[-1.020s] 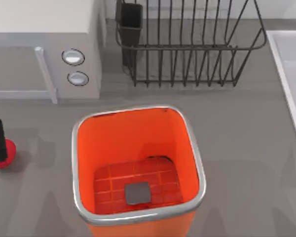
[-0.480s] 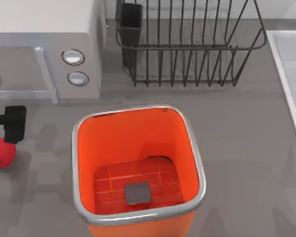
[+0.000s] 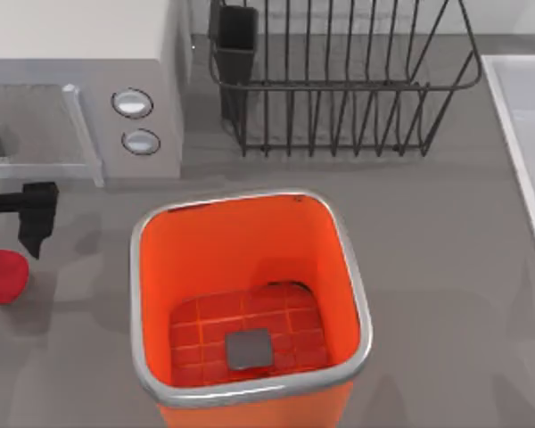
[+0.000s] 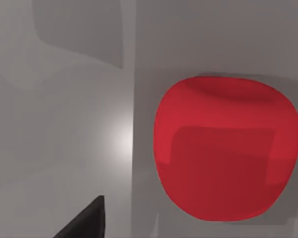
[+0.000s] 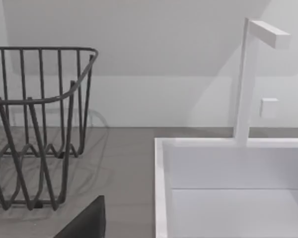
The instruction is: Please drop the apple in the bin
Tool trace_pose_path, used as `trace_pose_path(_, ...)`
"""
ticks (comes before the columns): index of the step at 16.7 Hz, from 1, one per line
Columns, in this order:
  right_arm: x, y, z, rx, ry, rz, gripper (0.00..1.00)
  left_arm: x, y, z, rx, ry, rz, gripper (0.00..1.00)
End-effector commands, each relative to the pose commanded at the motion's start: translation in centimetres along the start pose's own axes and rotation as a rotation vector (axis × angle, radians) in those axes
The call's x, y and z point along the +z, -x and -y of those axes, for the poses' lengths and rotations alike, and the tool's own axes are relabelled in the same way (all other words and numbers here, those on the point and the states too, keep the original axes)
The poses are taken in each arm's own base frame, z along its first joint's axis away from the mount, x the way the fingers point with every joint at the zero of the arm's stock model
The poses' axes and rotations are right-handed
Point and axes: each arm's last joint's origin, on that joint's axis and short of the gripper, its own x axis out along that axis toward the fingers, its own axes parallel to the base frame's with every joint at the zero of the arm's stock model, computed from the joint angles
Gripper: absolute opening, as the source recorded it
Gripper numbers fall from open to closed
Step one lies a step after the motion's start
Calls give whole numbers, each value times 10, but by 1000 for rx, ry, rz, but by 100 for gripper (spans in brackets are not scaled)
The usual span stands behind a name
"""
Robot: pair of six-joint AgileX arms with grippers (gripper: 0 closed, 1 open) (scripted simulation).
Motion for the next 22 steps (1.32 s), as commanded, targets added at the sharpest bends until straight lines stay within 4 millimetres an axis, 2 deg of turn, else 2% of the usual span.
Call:
trace_pose_path(4, 0, 0, 0, 0, 0, 0, 100, -1, 0, 1, 0, -5, 2, 100)
trace_pose_path(6, 0, 0, 0, 0, 0, 0, 100, -4, -8, 0, 0, 0, 0, 100)
trace_pose_path(11, 0, 0, 0, 0, 0, 0, 100, -9, -44, -1, 0, 0, -2, 100)
trace_pose_path(15, 0, 0, 0, 0, 0, 0, 100, -2, -68, 0, 0, 0, -2, 100)
trace_pose_path(20, 0, 0, 0, 0, 0, 0, 100, 0, -70, 0, 0, 0, 0, 100)
trace_pose_path(22, 0, 0, 0, 0, 0, 0, 100, 0, -70, 0, 0, 0, 0, 85)
